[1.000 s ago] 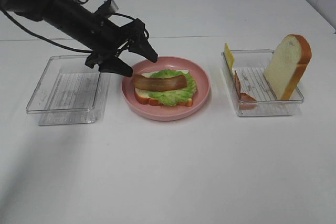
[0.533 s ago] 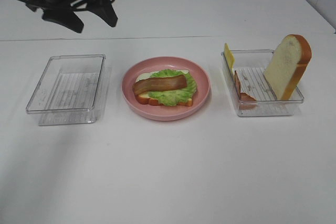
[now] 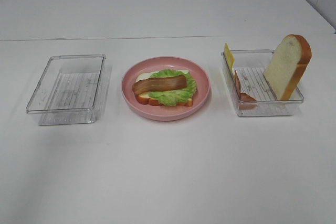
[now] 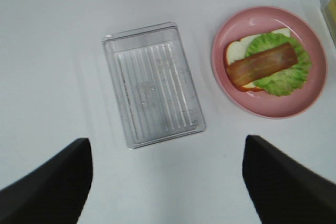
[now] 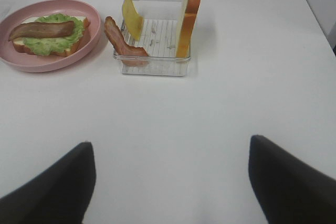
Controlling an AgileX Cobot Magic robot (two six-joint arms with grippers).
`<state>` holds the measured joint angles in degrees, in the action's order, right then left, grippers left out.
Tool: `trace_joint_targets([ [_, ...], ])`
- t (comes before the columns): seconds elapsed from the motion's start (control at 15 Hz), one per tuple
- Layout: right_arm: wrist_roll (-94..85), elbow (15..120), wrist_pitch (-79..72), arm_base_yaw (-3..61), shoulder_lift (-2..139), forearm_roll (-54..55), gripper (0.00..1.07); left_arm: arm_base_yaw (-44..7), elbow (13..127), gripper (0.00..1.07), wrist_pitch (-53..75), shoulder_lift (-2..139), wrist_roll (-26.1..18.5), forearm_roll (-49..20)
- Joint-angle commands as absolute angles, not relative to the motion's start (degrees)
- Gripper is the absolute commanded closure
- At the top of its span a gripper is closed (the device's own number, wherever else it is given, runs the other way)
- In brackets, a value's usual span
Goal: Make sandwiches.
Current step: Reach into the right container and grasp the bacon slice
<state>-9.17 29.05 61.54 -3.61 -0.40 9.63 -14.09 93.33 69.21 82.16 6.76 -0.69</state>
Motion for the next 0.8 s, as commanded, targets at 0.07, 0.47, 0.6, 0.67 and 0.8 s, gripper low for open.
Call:
trace_joint_targets([
  [0.07, -9.5, 29.0, 61.1, -4.0, -1.1, 9.6, 0.31, -14.0, 88.4, 0.31, 73.7, 73.3, 7.9, 2.9],
  [0.47, -9.5, 29.0, 61.1, -4.0, -1.1, 9.6, 0.31, -14.0, 66.9, 0.32, 73.3, 50.5, 6.1, 3.1],
  [0.6, -9.5, 29.0, 61.1, -4.0, -1.1, 9.6, 0.31, -14.0, 58.0, 0.32, 72.4, 42.3, 6.0, 3.1],
  [0.67, -9.5, 29.0, 61.1, -4.0, -1.1, 9.6, 0.31, -14.0, 53.7, 0.32, 71.6, 38.2, 6.0, 3.1],
  [0.8, -9.5, 29.0, 61.1, -4.0, -1.1, 9.6, 0.31, -14.0, 46.8, 0.32, 69.3, 30.3, 5.9, 3.1],
])
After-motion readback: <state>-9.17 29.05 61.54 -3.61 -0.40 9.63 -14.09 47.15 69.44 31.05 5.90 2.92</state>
